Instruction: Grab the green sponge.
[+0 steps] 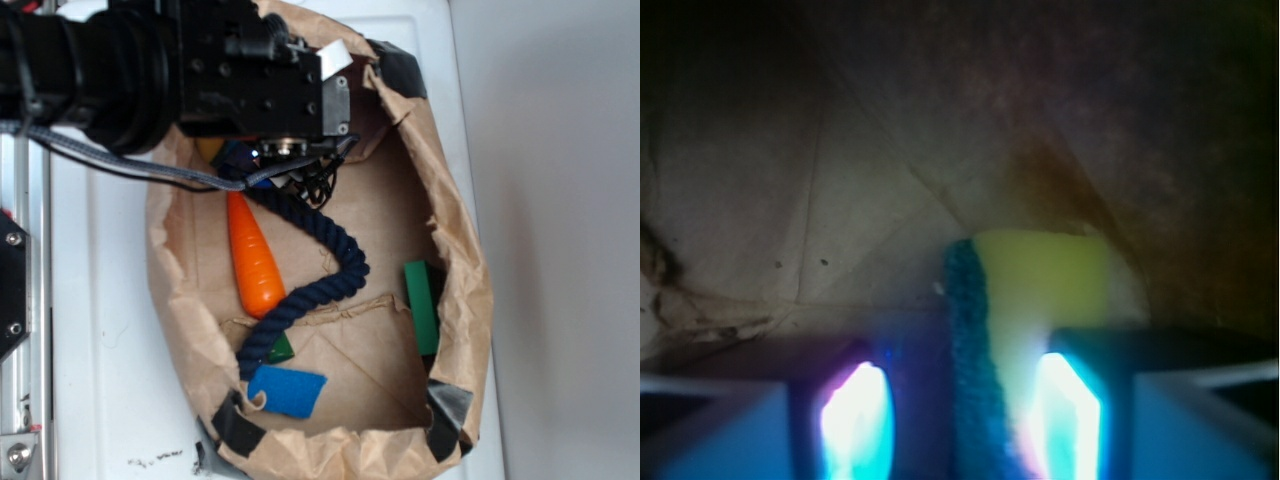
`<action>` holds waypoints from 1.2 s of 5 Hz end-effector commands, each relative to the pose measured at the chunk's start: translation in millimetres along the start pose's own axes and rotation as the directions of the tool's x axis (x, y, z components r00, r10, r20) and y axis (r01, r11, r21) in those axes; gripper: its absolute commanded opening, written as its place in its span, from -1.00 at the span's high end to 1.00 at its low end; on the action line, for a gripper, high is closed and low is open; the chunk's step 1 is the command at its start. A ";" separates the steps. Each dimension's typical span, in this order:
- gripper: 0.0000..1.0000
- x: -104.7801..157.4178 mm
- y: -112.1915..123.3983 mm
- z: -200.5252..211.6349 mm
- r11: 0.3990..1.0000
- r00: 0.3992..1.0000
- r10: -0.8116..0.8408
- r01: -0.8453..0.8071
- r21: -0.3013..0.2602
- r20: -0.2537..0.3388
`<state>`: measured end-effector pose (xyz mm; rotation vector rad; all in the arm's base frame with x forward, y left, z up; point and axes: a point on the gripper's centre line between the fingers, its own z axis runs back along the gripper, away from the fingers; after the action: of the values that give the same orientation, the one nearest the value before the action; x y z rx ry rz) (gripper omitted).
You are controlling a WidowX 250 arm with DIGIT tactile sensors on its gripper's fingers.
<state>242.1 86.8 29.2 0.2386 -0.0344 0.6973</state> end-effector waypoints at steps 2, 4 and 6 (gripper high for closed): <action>1.00 1.2 15.2 39.9 0.989 0.998 -0.046 0.053 -0.140 0.052; 1.00 8.2 15.4 63.2 0.967 0.997 -0.075 0.075 -0.245 0.009; 1.00 3.4 25.2 95.5 0.819 0.949 -0.304 0.304 -0.486 0.081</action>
<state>233.8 71.8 114.0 -0.2709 -0.1100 0.3338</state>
